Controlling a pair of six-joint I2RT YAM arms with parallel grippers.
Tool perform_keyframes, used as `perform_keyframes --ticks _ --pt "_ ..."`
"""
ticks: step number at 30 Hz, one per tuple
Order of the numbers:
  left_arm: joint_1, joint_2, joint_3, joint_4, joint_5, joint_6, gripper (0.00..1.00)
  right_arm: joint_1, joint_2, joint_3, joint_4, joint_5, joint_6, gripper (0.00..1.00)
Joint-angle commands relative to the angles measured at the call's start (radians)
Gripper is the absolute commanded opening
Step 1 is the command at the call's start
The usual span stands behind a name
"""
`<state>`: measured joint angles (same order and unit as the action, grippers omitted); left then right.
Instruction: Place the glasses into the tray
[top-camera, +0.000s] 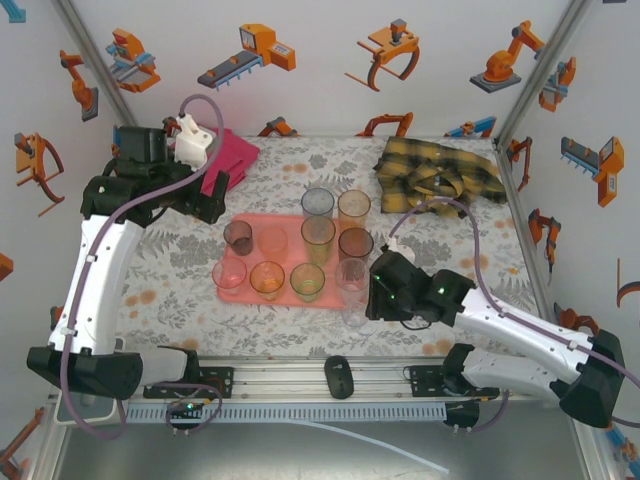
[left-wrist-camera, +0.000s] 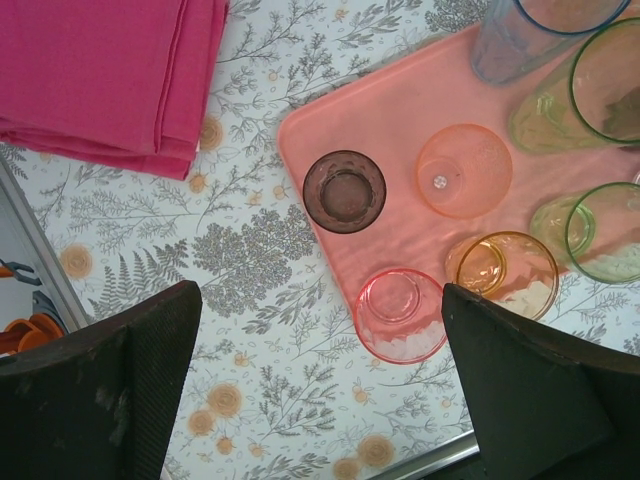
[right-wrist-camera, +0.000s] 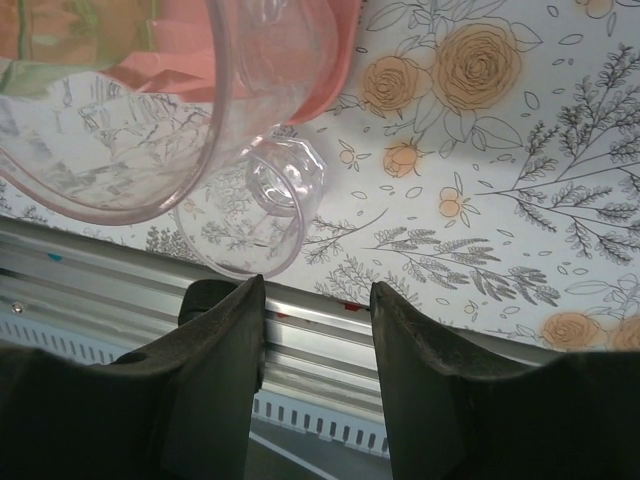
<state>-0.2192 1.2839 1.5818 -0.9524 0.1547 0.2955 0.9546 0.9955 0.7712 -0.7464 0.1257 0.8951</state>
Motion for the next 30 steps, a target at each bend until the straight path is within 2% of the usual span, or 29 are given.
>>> perform_keyframes --ticks 1,20,30 --pt "0.005 -0.023 -0.016 -0.014 0.017 -0.008 0.98 0.009 0.010 -0.022 0.033 0.046 0.042 0.44" --pt "0.005 -0.041 -0.058 -0.003 0.006 -0.014 0.98 0.013 0.010 -0.112 0.148 0.061 0.105 0.40" --pt "0.004 -0.045 -0.069 -0.002 0.005 -0.014 0.99 0.013 0.044 -0.121 0.150 0.070 0.123 0.36"
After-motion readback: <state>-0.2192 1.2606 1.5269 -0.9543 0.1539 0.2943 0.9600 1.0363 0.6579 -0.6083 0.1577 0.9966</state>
